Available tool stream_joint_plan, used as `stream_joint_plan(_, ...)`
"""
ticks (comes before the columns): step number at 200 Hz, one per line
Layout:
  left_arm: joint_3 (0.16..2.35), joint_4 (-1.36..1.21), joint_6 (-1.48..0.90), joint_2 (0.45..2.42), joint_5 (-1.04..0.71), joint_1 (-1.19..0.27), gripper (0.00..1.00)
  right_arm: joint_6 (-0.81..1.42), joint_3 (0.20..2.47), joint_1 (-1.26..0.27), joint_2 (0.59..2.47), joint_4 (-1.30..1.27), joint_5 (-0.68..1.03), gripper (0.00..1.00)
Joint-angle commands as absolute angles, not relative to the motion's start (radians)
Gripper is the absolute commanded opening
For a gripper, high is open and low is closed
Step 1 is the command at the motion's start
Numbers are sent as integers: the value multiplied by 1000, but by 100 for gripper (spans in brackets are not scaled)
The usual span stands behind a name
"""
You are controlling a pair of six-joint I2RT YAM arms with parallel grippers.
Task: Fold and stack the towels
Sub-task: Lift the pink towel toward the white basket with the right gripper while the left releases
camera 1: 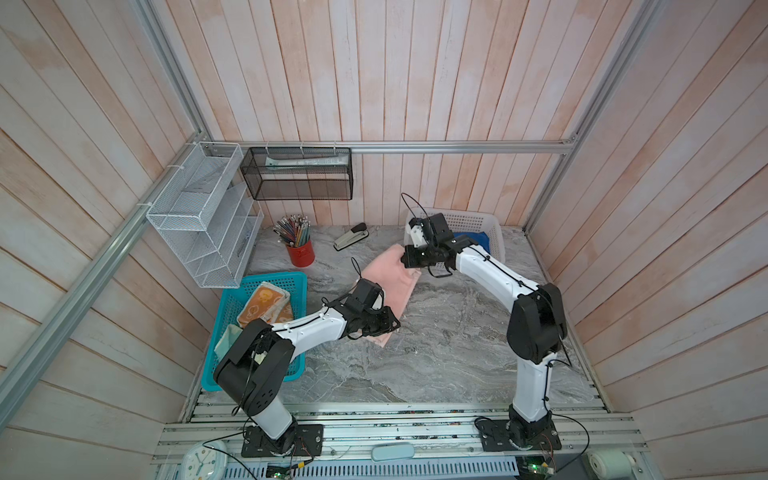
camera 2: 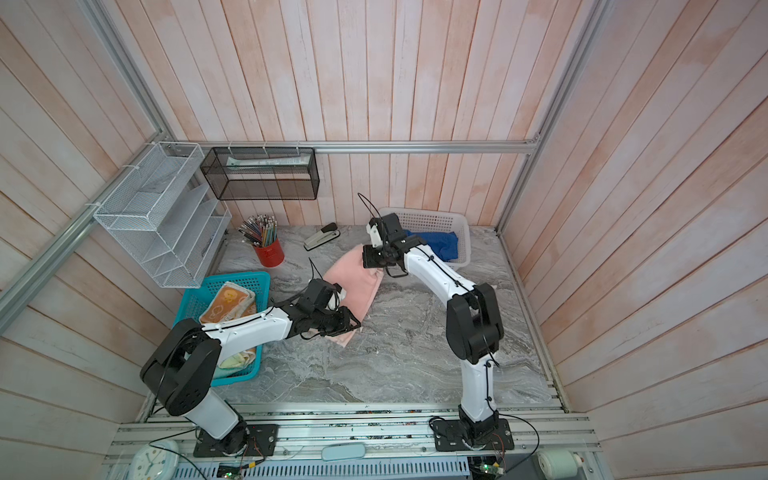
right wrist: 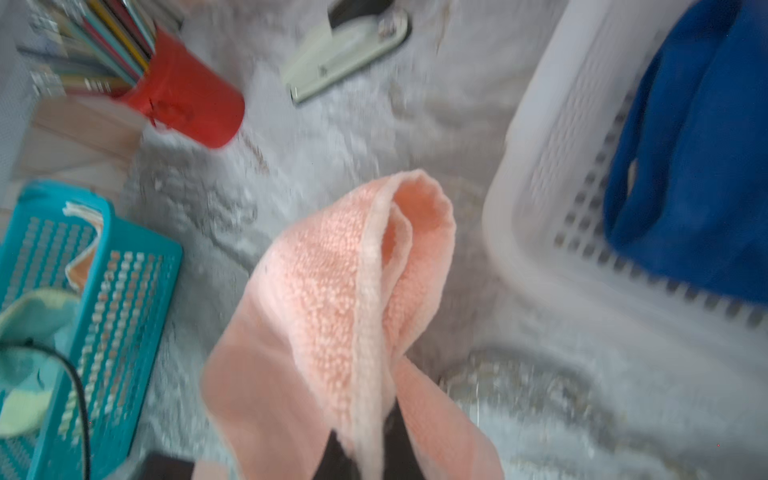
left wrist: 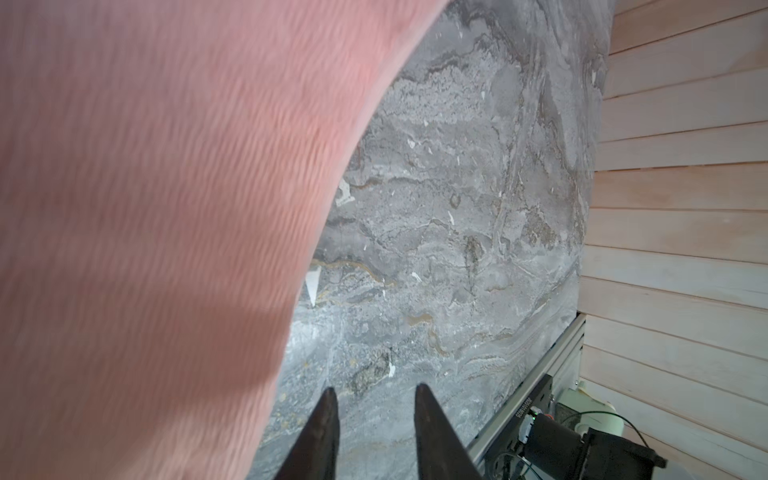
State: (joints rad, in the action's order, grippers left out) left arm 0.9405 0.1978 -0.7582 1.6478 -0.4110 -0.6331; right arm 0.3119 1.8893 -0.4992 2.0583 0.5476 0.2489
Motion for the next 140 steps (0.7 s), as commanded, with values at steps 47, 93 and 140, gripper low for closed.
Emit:
stream_joint_plan(47,917,147,-706,1745,-492,-576,33,313,2454,-320,2378,817,296,0)
stream_joint_plan(93,922,138,-709,1768,-511,-573,33,306,2323,-267,2386,800,405,0)
stream_joint_plan(140,895,131,-731,1732,-502,-573,33,276,2053,-270,2225,786,449,0)
